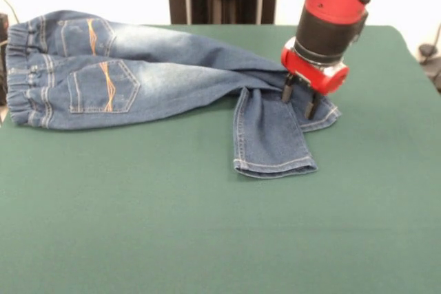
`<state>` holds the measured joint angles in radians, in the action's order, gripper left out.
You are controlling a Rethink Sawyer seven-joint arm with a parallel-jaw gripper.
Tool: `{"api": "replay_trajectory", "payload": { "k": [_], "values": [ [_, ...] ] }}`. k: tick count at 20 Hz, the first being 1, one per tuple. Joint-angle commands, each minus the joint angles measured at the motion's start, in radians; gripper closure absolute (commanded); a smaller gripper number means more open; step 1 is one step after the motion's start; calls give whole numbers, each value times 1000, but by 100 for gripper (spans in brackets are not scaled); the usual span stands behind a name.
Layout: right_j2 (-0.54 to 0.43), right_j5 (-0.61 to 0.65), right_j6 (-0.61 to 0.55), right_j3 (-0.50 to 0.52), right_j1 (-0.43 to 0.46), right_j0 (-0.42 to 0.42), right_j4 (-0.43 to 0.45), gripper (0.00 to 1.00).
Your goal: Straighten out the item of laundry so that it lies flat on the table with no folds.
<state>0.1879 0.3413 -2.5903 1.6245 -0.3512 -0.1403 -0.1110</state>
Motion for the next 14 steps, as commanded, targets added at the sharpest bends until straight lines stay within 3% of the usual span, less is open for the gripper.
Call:
{"api": "replay_trajectory", "payload": {
  "k": [1,14],
  "values": [
    [-124,-236,-250,40,226,45,-115,0],
    [-86,-164,-237,51,199,-13,-185,0]
  ]
}}
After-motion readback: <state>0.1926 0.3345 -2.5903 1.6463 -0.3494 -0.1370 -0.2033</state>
